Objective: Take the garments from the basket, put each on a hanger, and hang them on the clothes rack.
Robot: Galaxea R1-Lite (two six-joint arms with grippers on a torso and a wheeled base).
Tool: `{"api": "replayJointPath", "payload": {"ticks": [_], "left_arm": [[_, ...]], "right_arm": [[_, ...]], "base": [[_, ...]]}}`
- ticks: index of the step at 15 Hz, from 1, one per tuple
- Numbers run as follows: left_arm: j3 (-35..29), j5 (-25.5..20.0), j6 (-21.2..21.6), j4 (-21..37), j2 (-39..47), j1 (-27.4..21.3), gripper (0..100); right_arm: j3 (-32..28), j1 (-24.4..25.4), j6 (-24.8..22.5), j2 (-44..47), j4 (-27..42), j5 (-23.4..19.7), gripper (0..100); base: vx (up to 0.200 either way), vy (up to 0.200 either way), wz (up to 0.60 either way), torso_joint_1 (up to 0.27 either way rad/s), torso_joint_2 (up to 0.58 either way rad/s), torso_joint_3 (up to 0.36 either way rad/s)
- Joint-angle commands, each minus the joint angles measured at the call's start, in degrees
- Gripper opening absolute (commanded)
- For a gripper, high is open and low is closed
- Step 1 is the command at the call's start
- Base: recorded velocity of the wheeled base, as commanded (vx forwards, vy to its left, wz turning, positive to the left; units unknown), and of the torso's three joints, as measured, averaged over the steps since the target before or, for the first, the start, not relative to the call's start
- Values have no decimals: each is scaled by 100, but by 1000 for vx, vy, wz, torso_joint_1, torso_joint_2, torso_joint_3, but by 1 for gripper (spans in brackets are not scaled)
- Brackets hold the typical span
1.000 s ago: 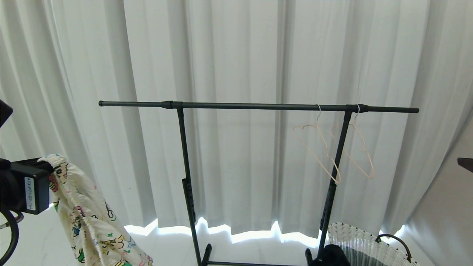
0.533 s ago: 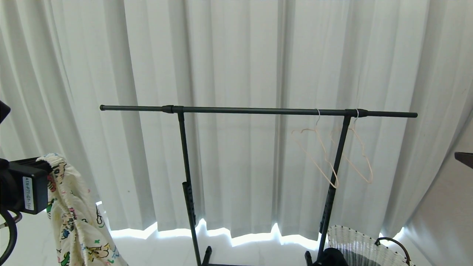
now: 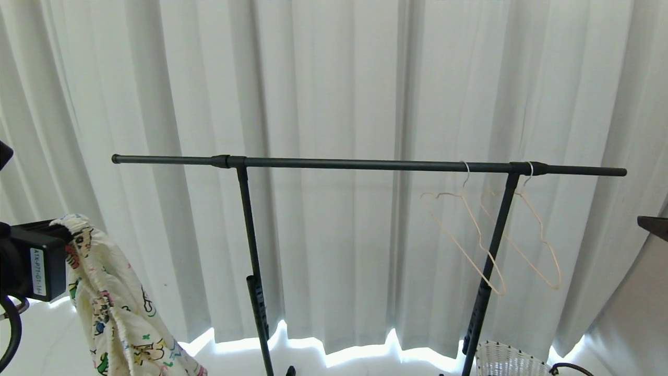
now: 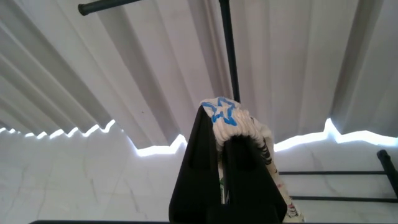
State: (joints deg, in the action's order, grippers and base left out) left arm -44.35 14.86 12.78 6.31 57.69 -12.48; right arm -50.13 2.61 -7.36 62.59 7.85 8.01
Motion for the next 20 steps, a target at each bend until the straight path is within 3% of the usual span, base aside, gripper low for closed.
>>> {"api": "replayJointPath", "payload": {"ticks": [1,3,8,11,15,20], "left_arm": [[-4,-1,6,1,23,0,0],[-4,8,41,1,15,0,0],[14,8,41,1,6,0,0],[-4,8,41,1,32,0,0],[14,8,32,-16,-3,0,0],[14,17,32,-16,-108,9,0]], "right_arm": [[21,-32,7,8,-3,-115,100],[47,-120,16,8,-3,-537,100],[108,-384,24,342,-3,-616,100],[91,-656,244,869,-179,-898,100],[108,-920,279,1775,-486,-933,100],[117,-1078,244,3031,-1304,-1065,100]], "base": [[200,0,0,2,2,-2],[200,0,0,2,5,-2],[200,0,0,3,0,5],[0,0,0,0,0,0],[0,0,0,0,0,0],[0,0,0,0,0,0]]}}
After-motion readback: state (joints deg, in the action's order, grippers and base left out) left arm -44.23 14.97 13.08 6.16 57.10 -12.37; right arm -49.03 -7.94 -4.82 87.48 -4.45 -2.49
